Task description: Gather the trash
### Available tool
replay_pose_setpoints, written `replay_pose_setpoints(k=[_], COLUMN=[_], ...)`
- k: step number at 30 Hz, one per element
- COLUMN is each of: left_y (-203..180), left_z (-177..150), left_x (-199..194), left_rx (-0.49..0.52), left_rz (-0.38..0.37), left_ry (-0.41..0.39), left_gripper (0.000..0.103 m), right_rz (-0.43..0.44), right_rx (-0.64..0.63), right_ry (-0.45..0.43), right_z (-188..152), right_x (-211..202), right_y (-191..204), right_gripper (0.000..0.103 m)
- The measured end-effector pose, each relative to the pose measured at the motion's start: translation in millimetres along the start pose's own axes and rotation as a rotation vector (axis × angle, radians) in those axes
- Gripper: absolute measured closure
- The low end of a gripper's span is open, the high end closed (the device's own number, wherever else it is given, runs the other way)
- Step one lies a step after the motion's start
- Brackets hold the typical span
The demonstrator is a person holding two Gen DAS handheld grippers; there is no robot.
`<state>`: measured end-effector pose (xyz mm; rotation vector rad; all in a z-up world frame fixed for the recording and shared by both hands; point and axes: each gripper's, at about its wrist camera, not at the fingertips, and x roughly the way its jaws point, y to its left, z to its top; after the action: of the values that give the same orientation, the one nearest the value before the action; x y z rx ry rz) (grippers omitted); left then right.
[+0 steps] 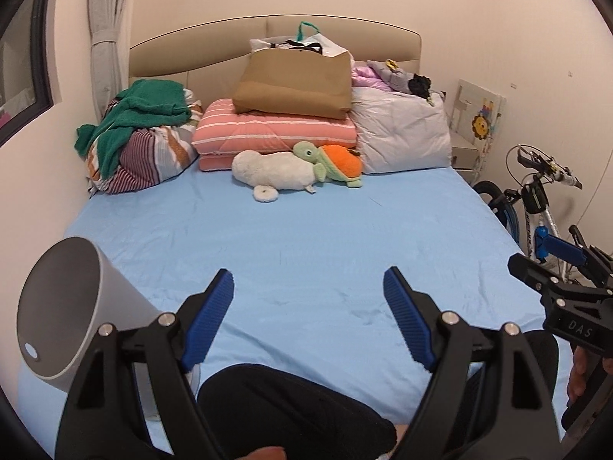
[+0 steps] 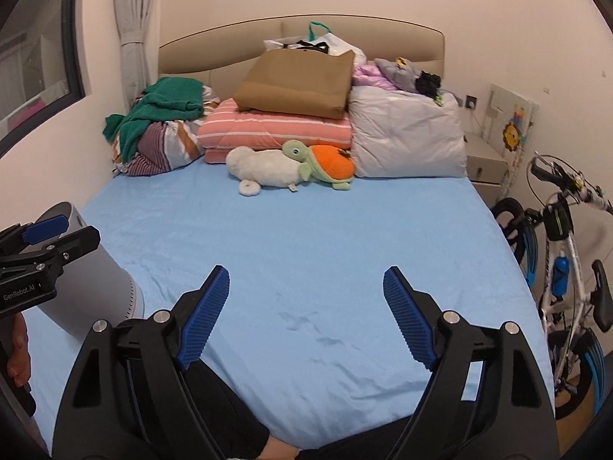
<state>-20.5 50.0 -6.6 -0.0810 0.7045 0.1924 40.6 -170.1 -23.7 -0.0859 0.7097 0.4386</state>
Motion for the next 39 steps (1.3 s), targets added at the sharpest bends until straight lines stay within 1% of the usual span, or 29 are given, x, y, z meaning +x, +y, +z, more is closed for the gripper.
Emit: replay_pose_setpoints(k=[6,9,13,16,21,24,30,39], left_y=[-44,-65,-87,-98,-111,-115,-115,-109], left_z=[5,6,6,9,12,14,16,19], left_x=[4,9,10,8,4,2,0,3], left_rx=[0.067,0.109,0.168,0.193,0.224,0.23,0.229,0.217], left_rz=[-0.077,-0.11,-0.149,-0.171,-0.208,-0.229,-0.218,-0.187], left_ry=[0.002,0.019,0.024,0.015,-0.001,-0.009,0.0,0.036], left_gripper=[0.02,0.02,0.02,0.02,0.019,0.019,0.018,0.018], right_rz=[-0.083,-0.127,-0.166,-0.193,-0.253,-0.274,-0.293,-0.27], right_rx=[0.108,0.15,0.19,0.214,0.249,0.278,0.285,0.259], right_ry=[0.03,0.037,0.045,0.039,-0.004,-0.016,-0.02,-0.015], right_z=[-22,-32,-41,-45,-47,-47,-41,-33], right_x=[-20,-30,-38,-48,-74,-86,-96,-92], right_y=[-51,-67,-80,-86,-101,-110,-112,-101], right_gripper=[0.023,0.021,0.021,0.021,0.021,0.021,0.021,0.021])
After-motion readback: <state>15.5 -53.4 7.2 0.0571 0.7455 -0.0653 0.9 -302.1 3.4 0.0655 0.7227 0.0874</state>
